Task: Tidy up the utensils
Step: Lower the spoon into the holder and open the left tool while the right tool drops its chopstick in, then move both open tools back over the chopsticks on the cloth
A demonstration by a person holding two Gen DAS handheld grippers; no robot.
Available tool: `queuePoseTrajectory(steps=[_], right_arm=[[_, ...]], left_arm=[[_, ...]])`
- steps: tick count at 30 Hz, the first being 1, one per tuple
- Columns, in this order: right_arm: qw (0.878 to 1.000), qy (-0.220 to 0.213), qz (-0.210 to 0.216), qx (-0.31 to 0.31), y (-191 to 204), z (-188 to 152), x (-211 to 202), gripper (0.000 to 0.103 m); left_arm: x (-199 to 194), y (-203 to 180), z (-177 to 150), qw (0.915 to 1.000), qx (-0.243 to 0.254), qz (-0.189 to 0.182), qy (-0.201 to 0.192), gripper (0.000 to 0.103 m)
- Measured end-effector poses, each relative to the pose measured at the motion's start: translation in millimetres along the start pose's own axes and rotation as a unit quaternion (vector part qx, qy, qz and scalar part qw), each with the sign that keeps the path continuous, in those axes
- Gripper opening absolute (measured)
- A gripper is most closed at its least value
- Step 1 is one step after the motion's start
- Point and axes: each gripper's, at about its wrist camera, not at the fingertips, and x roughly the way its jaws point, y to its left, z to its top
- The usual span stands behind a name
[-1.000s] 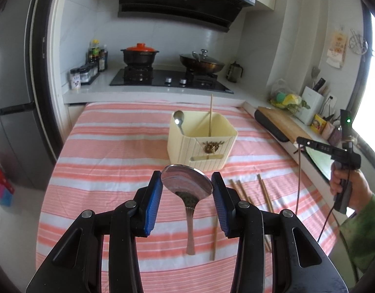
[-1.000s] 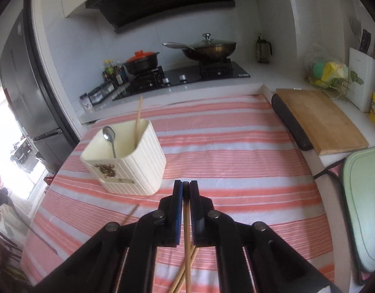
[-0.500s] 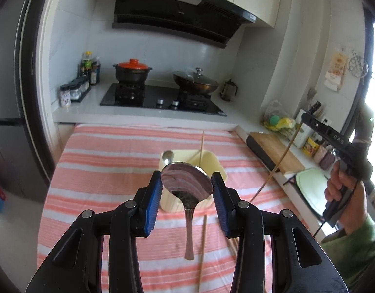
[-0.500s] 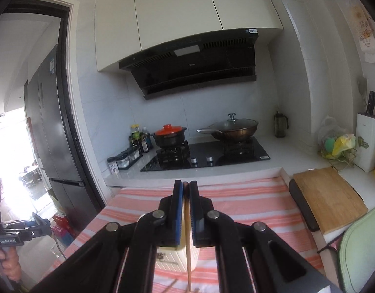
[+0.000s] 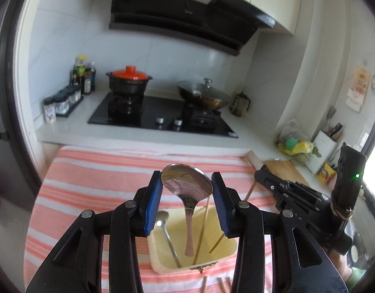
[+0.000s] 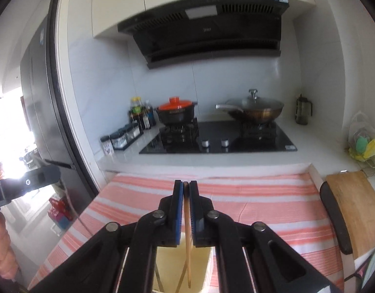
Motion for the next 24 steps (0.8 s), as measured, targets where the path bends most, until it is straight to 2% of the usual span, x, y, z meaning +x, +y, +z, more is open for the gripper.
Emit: queuePoseTrajectory(steps=[4, 8, 10, 12, 14, 17, 19, 20, 21, 24], right_arm=[[0.998, 0.061, -0.009, -0.004, -9, -27, 45, 0.005], [0.996, 0.083, -0.008, 0.018, -21, -39, 64, 0.007], [0.996, 0.085, -0.008, 0.030, -26, -38, 64, 0.013], [0.997, 0.067, -0.010, 0.037, -28, -34, 50, 0.034], [0.998, 0.038, -0.011, 0.039, -29, -26, 23, 0.041], [1.000, 0.006, -0.022, 0.019, -26, -19, -30, 0.045], [0.999, -0.014, -0.029, -0.003, -23, -24, -73, 0.052], [0.999, -0.023, -0.035, -0.014, -21, -30, -95, 0.059], [0.998, -0.032, -0.039, -0.026, -19, -37, -116, 0.061], [0.995, -0.046, -0.056, -0.065, -13, -70, -172, 0.063]], left_arm=[[64, 1, -24, 0.9979, 0.003, 0.017, 0.063, 0.041], [106, 1, -46, 0.9930, 0.016, 0.038, 0.111, 0.042], [110, 3, -49, 0.9912, 0.015, 0.053, 0.120, 0.044], [94, 7, -46, 0.9931, 0.007, 0.048, 0.107, 0.050], [62, 10, -41, 0.9957, 0.006, 0.040, 0.083, 0.067], [1, 14, -42, 0.9976, 0.024, 0.050, 0.041, 0.081], [-43, 17, -56, 0.9972, 0.039, 0.059, 0.024, 0.090], [-63, 19, -66, 0.9966, 0.049, 0.063, 0.019, 0.092], [-83, 19, -78, 0.9957, 0.060, 0.070, 0.015, 0.093], [-130, 21, -123, 0.9922, 0.089, 0.087, 0.009, 0.097]])
